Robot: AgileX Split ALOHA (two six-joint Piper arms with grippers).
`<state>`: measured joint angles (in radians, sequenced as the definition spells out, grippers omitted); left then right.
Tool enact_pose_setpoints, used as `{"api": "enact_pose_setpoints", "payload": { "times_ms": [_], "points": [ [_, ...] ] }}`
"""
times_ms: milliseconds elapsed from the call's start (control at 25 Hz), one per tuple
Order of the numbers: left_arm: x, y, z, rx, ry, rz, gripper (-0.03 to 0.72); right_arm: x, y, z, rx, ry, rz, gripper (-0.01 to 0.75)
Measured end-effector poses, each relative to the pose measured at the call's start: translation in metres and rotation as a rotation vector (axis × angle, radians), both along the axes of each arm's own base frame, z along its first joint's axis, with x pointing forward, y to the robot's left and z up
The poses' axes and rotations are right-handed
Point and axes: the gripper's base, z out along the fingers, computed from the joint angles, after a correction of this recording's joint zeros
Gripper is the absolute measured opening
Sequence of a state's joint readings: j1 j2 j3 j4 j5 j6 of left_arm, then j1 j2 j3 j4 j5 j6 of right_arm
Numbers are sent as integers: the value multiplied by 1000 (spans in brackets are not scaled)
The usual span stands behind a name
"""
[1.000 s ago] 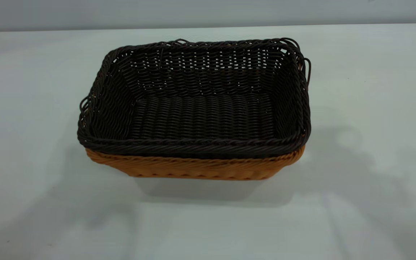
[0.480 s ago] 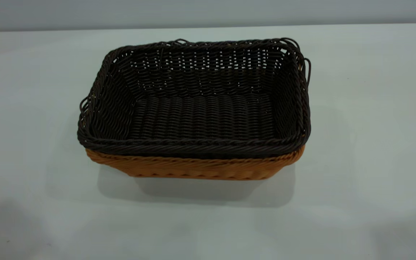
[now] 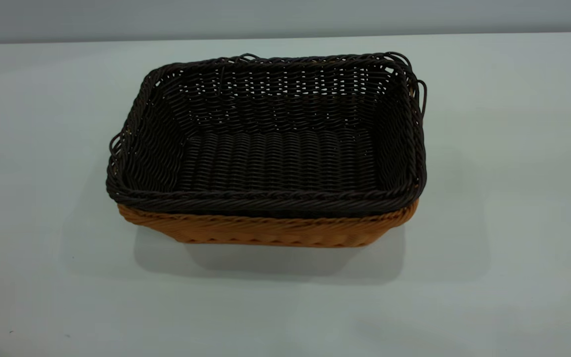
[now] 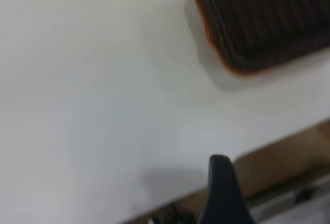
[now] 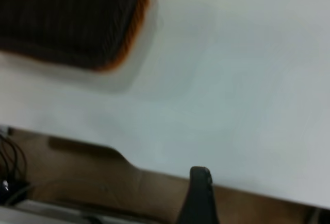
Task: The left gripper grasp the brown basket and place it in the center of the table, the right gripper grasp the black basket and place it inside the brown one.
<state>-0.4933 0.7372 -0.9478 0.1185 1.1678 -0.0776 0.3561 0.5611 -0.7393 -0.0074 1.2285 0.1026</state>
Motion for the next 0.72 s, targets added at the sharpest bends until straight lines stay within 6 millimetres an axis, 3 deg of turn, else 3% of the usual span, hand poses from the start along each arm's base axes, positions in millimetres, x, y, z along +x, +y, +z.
{"api": "enact_pose_setpoints", "payload": {
  "times_ms": [80, 240, 480, 720],
  "points": [
    [-7, 3, -20, 18, 43, 2, 449, -5, -3, -27, -16, 15, -2, 544],
    [-21, 10, -60, 47, 119, 5, 449, -16, -7, -60, -16, 2, -2, 544],
    [-40, 16, -104, 10, 148, -6, 449, -24, -10, -59, 15, -81, -2, 544],
    [-53, 20, -103, -58, 69, -18, 449, -24, -10, -58, 17, -87, -2, 544]
  ]
}}
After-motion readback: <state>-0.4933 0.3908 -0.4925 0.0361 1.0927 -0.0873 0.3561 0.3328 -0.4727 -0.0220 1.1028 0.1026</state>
